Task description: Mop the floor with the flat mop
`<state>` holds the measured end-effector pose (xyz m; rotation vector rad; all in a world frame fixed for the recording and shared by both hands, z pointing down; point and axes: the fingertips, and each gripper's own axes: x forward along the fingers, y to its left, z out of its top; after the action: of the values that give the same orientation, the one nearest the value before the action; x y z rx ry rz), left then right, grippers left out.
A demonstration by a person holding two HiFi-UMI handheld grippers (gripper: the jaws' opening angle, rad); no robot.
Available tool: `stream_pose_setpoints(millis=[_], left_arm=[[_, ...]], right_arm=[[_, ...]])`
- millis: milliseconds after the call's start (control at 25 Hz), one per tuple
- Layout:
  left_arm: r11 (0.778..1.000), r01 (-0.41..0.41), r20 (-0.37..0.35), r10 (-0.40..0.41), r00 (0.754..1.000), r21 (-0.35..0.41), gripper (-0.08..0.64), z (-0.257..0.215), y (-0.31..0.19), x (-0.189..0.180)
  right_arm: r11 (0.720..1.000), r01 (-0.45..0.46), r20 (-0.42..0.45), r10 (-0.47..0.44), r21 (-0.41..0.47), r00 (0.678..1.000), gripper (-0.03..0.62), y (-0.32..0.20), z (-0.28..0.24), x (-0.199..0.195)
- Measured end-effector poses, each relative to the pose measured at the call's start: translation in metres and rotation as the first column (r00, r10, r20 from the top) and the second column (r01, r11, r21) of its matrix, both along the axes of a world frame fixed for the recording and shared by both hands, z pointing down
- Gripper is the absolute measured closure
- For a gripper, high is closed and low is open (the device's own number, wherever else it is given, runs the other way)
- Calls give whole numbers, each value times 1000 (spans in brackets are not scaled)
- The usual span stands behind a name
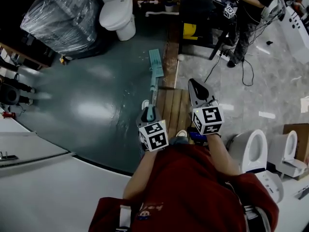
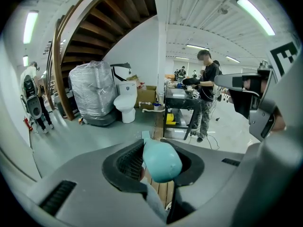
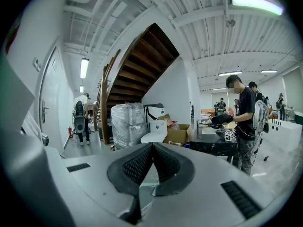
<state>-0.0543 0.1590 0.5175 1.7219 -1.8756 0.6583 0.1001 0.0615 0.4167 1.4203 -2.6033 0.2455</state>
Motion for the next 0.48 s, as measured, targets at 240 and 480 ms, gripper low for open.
stream_pose_setpoints(millis=[240,480], left_arm=[[1000,4,6,-4,1000,16,439,-10,-6,1],[1000,3,9,-3,1000,-3,439,-12,-5,6]], right_arm=[[1000,10,7,-10,3,1000,575,-2,-4,0],[1000,12,11,-12,-1,1000,575,-2,-4,7]])
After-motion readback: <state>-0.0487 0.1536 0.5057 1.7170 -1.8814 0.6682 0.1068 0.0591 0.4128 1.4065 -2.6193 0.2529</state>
